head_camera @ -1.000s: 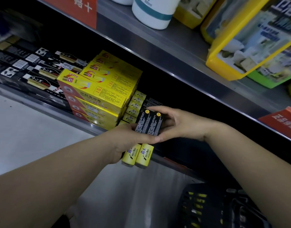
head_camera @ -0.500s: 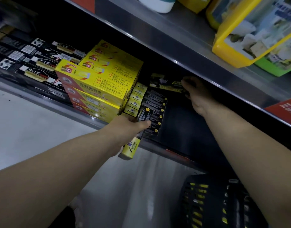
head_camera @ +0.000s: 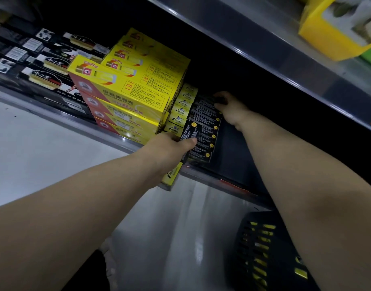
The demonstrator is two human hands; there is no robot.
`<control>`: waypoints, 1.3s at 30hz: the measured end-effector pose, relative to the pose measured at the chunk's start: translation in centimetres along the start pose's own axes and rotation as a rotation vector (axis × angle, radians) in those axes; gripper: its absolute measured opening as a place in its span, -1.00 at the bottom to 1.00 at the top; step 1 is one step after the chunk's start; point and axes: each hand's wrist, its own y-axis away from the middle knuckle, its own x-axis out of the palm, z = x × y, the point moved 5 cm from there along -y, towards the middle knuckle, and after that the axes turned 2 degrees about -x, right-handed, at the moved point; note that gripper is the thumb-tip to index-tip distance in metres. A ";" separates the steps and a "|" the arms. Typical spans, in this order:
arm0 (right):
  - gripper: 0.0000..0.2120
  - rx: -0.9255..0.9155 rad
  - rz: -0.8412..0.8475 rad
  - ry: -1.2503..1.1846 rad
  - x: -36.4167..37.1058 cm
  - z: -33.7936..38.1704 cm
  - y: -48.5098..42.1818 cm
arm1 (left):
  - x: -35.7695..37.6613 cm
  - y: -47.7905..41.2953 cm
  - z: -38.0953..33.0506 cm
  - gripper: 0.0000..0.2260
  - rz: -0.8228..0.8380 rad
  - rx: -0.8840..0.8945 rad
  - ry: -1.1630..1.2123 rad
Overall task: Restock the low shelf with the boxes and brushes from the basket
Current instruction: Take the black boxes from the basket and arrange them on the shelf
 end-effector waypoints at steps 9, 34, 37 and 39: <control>-0.37 -0.247 0.335 0.421 -0.6 5.3 5.4 | -0.1 0.2 -0.2 -0.58 -0.039 0.023 -0.083; -0.56 -0.309 0.225 0.714 2.8 3.9 12.7 | -2.9 3.2 1.0 -0.44 -0.095 0.129 -0.541; -0.55 -0.339 0.214 0.713 3.1 3.9 12.6 | -2.9 3.5 1.0 -0.44 -0.094 0.132 -0.549; -0.51 -0.357 0.214 0.728 3.3 3.9 12.6 | -2.9 3.6 1.0 -0.45 -0.091 0.130 -0.530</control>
